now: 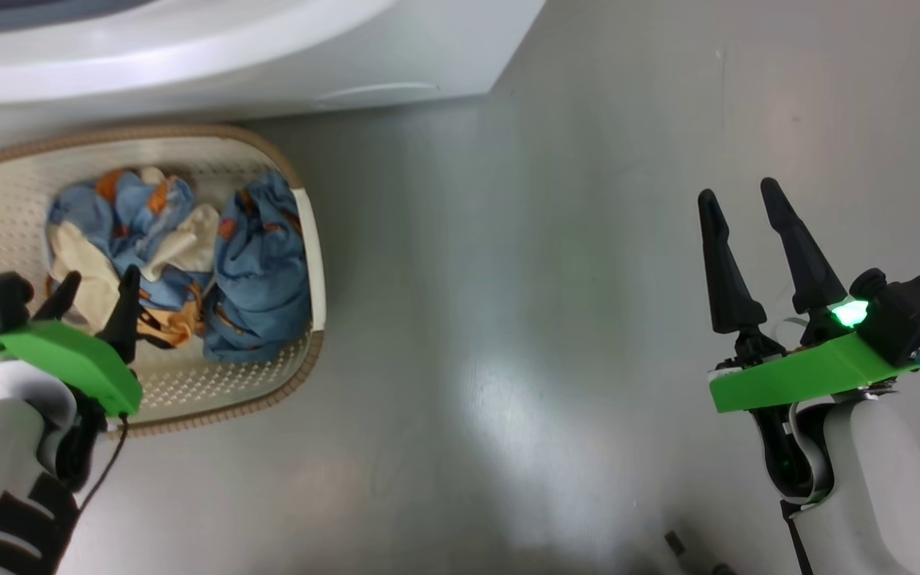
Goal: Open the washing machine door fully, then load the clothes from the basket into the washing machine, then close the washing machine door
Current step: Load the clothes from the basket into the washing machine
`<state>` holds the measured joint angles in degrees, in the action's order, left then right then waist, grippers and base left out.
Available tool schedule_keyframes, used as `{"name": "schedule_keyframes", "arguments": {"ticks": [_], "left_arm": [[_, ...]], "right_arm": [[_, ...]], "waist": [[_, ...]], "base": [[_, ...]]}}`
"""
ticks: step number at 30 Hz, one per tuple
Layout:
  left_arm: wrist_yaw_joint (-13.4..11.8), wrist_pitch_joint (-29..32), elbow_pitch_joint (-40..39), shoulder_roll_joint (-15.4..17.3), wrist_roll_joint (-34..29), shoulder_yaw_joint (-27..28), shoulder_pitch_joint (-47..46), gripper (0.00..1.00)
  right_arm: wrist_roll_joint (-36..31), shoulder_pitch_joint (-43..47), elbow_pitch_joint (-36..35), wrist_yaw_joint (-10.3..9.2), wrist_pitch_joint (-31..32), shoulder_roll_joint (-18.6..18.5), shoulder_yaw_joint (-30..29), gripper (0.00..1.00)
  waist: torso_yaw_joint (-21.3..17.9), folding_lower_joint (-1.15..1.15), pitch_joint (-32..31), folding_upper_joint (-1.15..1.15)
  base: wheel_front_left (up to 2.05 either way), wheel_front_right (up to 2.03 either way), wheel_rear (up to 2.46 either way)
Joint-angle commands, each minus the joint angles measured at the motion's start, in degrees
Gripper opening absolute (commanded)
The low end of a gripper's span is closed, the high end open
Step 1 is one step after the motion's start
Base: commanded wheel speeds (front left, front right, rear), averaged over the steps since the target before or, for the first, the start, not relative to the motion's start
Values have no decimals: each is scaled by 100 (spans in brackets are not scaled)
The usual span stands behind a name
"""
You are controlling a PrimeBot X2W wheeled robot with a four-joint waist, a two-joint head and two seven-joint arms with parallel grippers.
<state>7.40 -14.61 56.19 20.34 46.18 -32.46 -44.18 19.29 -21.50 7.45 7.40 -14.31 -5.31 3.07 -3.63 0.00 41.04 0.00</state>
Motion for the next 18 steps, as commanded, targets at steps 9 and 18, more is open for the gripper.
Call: {"name": "schedule_keyframes", "arguments": {"ticks": [9, 18], "left_arm": [[9, 98, 418, 457, 680, -537, -442, 100], [9, 155, 508, 671, 1146, -1054, -813, 100]], "right_arm": [[-94, -46, -22, 9, -69, 82, 226, 100], [-126, -110, -113, 9, -69, 105, 252, 100]], "waist": [[-138, 0, 513, 0], [-197, 0, 878, 0]], "base": [[0, 0, 0], [0, 0, 0]]}}
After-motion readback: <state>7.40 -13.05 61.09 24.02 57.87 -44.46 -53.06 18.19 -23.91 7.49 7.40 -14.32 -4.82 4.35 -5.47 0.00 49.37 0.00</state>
